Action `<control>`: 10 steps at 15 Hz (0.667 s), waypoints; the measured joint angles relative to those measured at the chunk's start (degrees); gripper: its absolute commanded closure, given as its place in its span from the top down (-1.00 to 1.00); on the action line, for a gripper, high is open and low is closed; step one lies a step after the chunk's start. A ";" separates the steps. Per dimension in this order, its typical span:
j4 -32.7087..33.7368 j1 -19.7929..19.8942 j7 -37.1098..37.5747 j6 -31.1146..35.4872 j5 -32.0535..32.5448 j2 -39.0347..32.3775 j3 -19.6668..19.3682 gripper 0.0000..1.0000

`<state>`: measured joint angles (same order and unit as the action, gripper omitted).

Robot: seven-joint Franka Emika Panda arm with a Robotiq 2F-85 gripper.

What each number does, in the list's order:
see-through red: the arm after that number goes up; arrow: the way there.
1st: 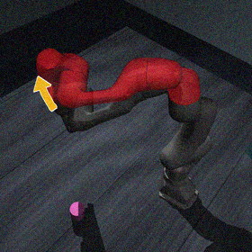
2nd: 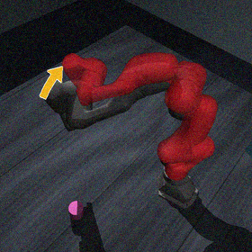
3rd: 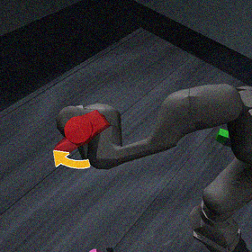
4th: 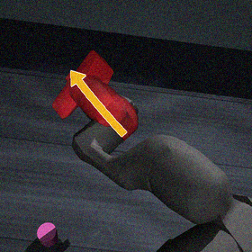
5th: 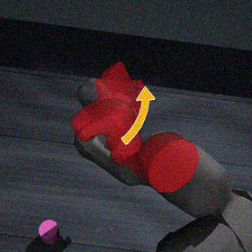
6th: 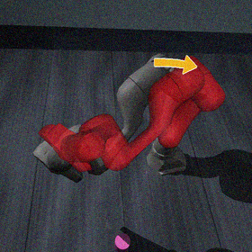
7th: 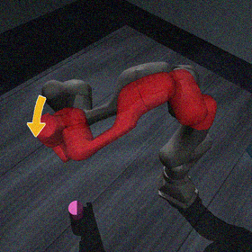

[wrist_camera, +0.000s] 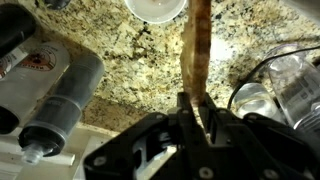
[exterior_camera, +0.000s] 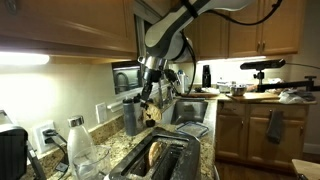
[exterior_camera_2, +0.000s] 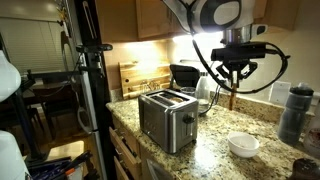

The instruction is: Put the bread in the toaster

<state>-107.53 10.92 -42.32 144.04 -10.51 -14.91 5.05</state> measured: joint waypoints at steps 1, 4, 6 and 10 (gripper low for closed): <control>-0.41 -0.47 -0.14 -0.22 0.00 0.87 0.01 -0.81; -1.79 -1.95 -0.22 -1.61 0.00 3.54 0.05 -0.81; -2.96 -2.92 -0.47 -2.83 0.00 5.40 0.07 -0.81; -4.89 -4.58 -1.95 -5.89 -0.12 8.43 0.06 -0.81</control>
<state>-112.41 6.34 -44.27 138.15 -10.63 -6.47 5.12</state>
